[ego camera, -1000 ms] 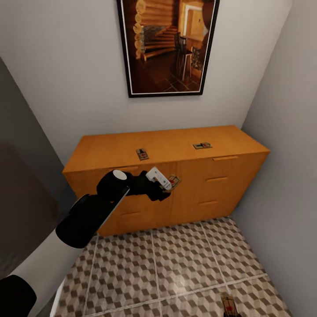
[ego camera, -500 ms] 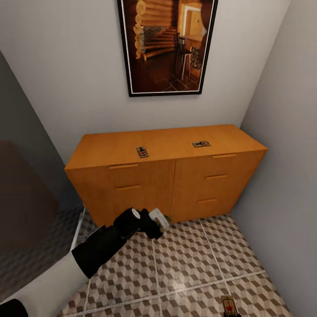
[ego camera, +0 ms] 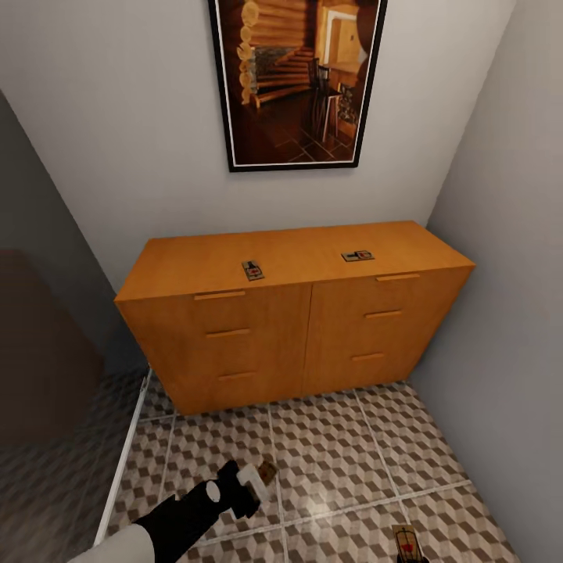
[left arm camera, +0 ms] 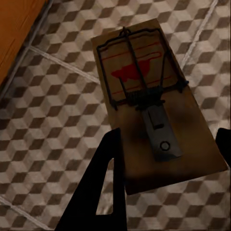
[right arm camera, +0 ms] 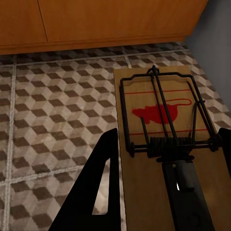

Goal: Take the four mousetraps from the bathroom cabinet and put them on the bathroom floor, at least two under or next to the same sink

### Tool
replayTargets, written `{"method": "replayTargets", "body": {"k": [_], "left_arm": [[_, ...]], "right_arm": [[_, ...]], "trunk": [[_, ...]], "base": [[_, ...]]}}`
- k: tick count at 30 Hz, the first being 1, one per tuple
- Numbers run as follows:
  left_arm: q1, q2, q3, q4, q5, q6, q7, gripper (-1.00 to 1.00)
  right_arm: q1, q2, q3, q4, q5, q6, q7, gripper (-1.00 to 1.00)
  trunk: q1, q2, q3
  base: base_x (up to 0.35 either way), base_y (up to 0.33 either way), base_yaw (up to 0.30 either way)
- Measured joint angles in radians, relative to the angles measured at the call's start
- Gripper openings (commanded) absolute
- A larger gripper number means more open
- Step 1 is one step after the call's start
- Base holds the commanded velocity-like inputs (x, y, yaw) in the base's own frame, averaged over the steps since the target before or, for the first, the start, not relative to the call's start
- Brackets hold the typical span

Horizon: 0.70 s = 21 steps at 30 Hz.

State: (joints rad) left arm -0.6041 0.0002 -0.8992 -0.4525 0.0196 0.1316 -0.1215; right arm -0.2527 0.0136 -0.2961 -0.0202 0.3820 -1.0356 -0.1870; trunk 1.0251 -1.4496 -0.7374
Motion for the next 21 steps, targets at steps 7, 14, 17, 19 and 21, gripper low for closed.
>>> {"method": "replayTargets", "body": {"k": [7,14,17,19,21], "left_arm": [[0.05,0.004,0.005,0.278,0.319,-0.299,0.002,-1.0],[0.122,0.015,0.006,0.486,0.478,-0.778,0.011,-1.0],[0.163,0.018,0.008,0.511,0.563,-0.849,0.011,-1.0],[0.185,0.019,0.01,0.517,0.64,-0.876,0.011,-1.0],[0.204,0.02,0.011,0.52,0.72,-0.916,0.011,-1.0]], "right_arm": [[0.0,-0.001,0.0,0.0,0.0,0.0,0.001,-1.0],[0.0,-0.006,0.0,-0.004,0.002,0.029,0.004,-1.0],[0.0,-0.01,-0.003,-0.027,0.004,0.125,0.004,-1.0],[0.0,-0.011,-0.002,-0.07,0.004,0.198,0.004,-1.0],[0.0,-0.012,-0.002,-0.13,0.003,0.268,0.006,-1.0]], "trunk": [[0.0,0.0,0.0],[0.0,0.0,0.0],[0.0,0.0,0.0],[0.0,0.0,0.0],[0.0,0.0,0.0]], "base": [[0.0,0.0,0.0],[0.0,0.0,0.0],[0.0,0.0,0.0],[0.0,0.0,0.0],[0.0,0.0,0.0]]}}
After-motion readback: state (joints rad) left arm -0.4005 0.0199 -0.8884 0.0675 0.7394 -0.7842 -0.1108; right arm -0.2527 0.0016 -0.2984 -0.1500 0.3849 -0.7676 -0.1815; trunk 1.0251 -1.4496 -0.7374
